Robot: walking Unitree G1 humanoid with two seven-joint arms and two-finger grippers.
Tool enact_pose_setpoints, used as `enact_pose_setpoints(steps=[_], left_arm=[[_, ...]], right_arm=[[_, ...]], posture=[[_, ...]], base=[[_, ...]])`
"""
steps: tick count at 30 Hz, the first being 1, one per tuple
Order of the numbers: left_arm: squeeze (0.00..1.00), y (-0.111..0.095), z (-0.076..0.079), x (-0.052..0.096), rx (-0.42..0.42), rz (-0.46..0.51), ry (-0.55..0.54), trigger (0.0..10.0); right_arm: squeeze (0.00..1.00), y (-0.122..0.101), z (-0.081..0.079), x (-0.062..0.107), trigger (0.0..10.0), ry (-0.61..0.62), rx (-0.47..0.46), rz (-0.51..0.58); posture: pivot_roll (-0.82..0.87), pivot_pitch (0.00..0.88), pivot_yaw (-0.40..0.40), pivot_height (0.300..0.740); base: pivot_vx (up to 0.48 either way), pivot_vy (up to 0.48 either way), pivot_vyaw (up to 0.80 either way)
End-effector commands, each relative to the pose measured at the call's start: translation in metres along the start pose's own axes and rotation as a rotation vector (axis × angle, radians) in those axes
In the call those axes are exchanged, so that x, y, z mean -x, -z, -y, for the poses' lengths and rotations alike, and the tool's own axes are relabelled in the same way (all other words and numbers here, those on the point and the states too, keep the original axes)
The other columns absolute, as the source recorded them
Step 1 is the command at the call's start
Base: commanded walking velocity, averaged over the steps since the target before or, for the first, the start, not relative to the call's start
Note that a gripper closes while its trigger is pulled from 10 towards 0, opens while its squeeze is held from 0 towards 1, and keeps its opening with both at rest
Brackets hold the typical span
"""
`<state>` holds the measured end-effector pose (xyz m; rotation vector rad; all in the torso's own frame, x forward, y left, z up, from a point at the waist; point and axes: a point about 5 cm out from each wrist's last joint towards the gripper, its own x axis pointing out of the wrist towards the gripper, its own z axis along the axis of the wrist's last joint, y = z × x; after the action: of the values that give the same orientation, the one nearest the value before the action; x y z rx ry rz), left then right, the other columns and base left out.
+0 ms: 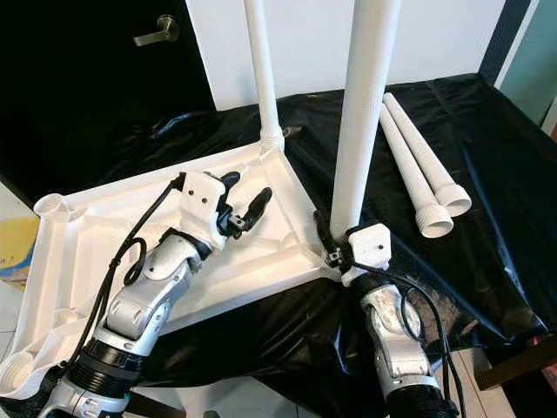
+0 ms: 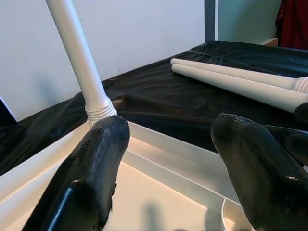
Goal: Building children table
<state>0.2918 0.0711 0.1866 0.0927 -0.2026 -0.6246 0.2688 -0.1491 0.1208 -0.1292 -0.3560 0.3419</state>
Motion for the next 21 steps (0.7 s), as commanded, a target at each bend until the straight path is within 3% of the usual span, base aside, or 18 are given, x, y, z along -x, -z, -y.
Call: enact_pose_setpoints(steps=[1,12,13,21], left_arm=[[0.00,-0.0046,0.0068,0.0011,-0.018,0.018,0.131,10.0],[0.00,-0.0071,0.0058,0.0011,-0.021,0.024,0.136,10.0],[0.00,-0.0077,0.0054,0.0010,-0.022,0.025,0.137,10.0],[0.00,-0.0086,0.0045,0.0008,-0.023,0.026,0.135,10.0]], right_arm=[[0.00,0.0151,-0.0048,0.0089,10.0,-0.022,-0.009,-0.082],[0.00,0.0117,-0.0120,0.0105,10.0,-0.083,0.038,-0.011],[0.00,0.0112,-0.0143,0.0113,10.0,-0.108,0.074,-0.002],[0.00,0.0173,-0.0120,0.0126,10.0,-0.094,0.063,-0.021]], posture=[[-0.13,0.029,0.098,0.740],[-0.12,0.021,0.107,0.740],[-0.12,0.021,0.109,0.740],[-0.12,0.028,0.116,0.740]], base=[[0.000,0.000,0.00],[0.000,0.000,0.00],[0.000,0.000,0.00],[0.000,0.000,0.00]])
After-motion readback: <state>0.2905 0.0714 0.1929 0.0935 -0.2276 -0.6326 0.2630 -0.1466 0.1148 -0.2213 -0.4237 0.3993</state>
